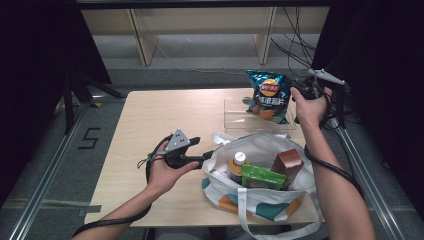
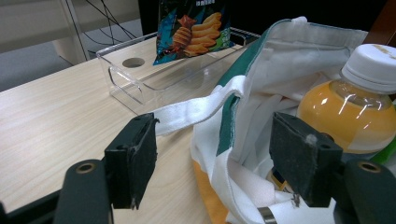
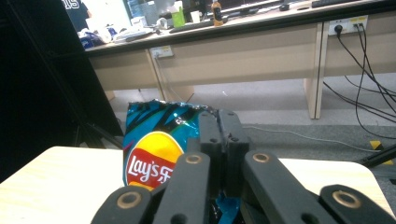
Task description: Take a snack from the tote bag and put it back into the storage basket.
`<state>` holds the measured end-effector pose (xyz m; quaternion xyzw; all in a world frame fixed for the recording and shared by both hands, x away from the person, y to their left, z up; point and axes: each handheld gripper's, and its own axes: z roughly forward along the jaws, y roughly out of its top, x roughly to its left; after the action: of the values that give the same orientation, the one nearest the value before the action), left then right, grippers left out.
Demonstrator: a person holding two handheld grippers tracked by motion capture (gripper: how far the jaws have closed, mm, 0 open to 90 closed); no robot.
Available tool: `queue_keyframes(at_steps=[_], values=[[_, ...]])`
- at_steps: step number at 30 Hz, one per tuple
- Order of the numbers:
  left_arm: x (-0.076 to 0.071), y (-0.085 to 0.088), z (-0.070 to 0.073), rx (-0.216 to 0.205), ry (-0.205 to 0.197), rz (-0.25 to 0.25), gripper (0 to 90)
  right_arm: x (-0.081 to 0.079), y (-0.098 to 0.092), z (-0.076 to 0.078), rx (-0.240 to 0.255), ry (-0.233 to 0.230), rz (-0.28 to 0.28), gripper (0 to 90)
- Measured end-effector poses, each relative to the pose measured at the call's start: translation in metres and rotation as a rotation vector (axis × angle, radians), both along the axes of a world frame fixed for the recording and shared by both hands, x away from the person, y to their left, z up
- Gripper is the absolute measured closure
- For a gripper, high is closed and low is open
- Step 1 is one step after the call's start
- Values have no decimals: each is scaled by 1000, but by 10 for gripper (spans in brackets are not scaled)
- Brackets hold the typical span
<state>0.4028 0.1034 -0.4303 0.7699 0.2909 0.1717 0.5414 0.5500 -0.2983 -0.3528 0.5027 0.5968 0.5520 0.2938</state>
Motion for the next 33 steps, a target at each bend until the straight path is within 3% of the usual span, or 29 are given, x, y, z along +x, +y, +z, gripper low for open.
queue_keyframes(at_steps=[1, 2, 3, 4, 8, 13, 15, 16, 17, 19, 22, 23, 27, 33], values=[[-1, 0, 0, 2, 6, 8, 316, 1, 0, -1, 5, -10, 1, 900], [0, 0, 0, 6, 2, 3, 316, 0, 1, -1, 11, 15, -13, 900], [-1, 0, 0, 3, 4, 4, 316, 1, 0, -2, -3, 8, -6, 900], [-1, 0, 0, 3, 3, 1, 316, 1, 1, -2, 16, 19, -9, 900], [-2, -2, 0, 2, 3, -3, 316, 3, -1, -5, 0, 16, -6, 900], [-1, -1, 0, 1, 4, 2, 316, 4, 0, -8, 26, 34, -11, 900], [-1, -1, 0, 5, 2, -1, 316, 5, -1, -9, 13, 44, -17, 900], [-1, -1, 0, 4, 3, -1, 316, 6, -3, -10, -17, 33, -6, 900], [-1, -1, 0, 5, 3, -2, 316, 5, -1, -10, 10, 47, -18, 900], [-1, -1, -1, 7, 3, -3, 316, 7, -2, -12, 12, 27, -8, 900], [-1, -1, -1, 5, 4, -2, 316, 7, -2, -12, 10, 29, -9, 900], [-1, -1, -1, 5, 4, -2, 316, 7, -1, -10, 31, 49, -12, 900], [-1, -1, -1, 6, 3, -3, 316, 9, -2, -12, 13, 24, -14, 900], [-1, -1, 0, 4, 3, -3, 316, 9, -4, -15, 13, 56, -29, 900]])
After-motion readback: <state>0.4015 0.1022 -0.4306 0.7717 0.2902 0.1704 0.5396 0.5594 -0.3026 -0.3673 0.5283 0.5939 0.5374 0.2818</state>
